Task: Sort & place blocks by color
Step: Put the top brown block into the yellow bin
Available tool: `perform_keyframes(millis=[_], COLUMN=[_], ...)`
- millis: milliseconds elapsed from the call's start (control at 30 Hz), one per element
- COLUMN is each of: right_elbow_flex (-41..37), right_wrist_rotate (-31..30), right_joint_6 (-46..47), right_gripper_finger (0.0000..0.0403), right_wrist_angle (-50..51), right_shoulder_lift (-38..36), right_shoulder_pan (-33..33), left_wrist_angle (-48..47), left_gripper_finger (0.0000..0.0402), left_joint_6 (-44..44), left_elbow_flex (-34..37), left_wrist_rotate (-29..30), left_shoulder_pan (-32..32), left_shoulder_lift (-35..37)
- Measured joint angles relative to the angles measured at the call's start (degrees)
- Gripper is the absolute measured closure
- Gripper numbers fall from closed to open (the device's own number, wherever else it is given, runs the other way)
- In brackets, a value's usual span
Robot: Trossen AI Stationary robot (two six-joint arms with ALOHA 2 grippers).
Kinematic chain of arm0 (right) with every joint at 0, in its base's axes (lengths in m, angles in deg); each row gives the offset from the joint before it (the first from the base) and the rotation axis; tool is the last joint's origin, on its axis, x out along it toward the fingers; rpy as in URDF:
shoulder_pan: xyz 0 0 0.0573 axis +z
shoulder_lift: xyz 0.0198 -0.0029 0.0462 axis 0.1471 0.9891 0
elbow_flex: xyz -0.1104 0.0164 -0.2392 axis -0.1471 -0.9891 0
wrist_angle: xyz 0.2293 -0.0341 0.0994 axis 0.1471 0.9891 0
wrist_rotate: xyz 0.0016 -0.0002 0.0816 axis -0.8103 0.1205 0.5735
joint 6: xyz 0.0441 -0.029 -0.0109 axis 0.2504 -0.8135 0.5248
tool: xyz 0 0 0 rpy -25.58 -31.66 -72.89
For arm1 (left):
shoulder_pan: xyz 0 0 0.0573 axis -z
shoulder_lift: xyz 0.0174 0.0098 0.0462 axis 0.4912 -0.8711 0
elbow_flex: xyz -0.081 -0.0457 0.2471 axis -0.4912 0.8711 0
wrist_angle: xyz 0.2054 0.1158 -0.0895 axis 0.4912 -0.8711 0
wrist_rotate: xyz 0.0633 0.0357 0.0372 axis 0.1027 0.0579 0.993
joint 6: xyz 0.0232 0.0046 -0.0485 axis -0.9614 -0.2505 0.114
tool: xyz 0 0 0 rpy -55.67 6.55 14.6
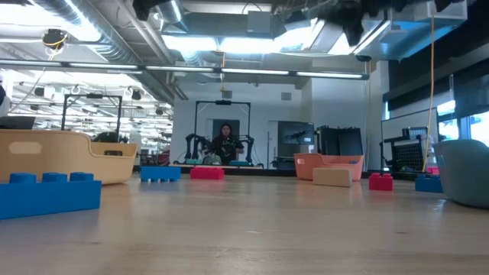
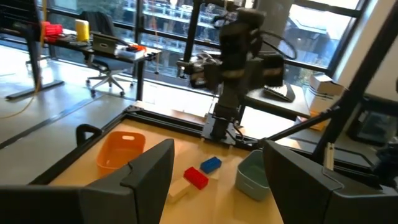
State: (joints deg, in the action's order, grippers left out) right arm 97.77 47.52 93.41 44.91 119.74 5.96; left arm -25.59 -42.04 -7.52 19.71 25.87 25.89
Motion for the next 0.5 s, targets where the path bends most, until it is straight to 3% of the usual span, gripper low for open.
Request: perform_keyframes(millis=[133, 233, 500], right_elbow_flex=[3.28, 3.43, 1.69], right_wrist_rotate=[-5.24, -6.79, -7.47], right_joint_6=[0.48, 0.76, 3.46], right_gripper_finger=[0.0161, 0.0158, 0.0157], right_wrist_angle=[19.3, 27.98, 29.07], right_shoulder_lift=[4.18, 7.51, 17.6], right_shoulder_pan=[0.02, 0.0, 0.11], left_wrist_angle=[0.02, 0.02, -0.01], left_gripper_finger=[0.0165, 0.0165, 0.0165], left_joint_6=[0.02, 0.02, 0.02], left_elbow_flex=[0.02, 0.02, 0.02], left_wrist_rotate=[-0.04, 0.04, 0.3], left_shoulder_pan=[0.0, 0.0, 0.0], left_shoulder_lift=[0.0, 0.0, 0.0])
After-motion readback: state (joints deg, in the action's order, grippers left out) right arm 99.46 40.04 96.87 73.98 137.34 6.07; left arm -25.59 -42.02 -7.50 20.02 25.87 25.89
